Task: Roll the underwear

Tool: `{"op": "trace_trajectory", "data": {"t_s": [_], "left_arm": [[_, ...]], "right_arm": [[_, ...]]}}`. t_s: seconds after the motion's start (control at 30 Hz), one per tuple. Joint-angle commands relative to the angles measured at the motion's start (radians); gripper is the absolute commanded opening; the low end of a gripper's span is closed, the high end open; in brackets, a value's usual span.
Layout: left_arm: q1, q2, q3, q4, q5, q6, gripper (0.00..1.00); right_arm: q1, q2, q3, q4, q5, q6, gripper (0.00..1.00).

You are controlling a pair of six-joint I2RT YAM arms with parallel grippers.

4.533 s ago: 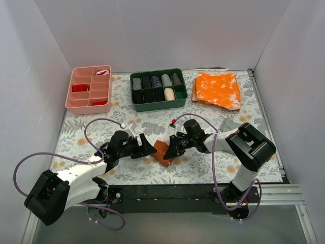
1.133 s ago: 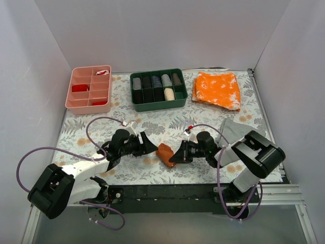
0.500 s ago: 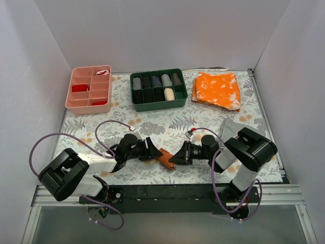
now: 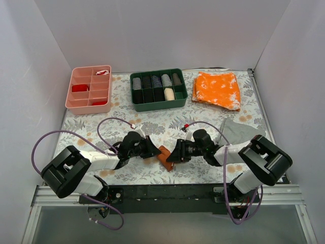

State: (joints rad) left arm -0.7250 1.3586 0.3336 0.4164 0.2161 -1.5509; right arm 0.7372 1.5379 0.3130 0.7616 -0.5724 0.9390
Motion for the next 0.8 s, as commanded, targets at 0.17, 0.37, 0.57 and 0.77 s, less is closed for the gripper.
{"op": "trace_trajectory", "data": {"t_s": [0.17,0.37,0.57,0.77], "left_arm": [[-0.011,-0.003,0.030,-0.076,0.000,0.083,0.09],[-0.016,-0.013,0.042,-0.100,0.020,0.100,0.09],[-0.016,-0.016,0.064,-0.131,0.022,0.104,0.09],[-0.016,-0.007,0.070,-0.139,0.022,0.100,0.10]], "right_arm": [[0.079,-0.231,0.201,-0.671,0.400,-0.393,0.69],[0.192,-0.282,0.300,-0.847,0.681,-0.517,0.82],[0.358,-0.236,0.412,-0.913,0.807,-0.638,0.83],[0.418,-0.127,0.494,-0.949,0.815,-0.700,0.83]]}}
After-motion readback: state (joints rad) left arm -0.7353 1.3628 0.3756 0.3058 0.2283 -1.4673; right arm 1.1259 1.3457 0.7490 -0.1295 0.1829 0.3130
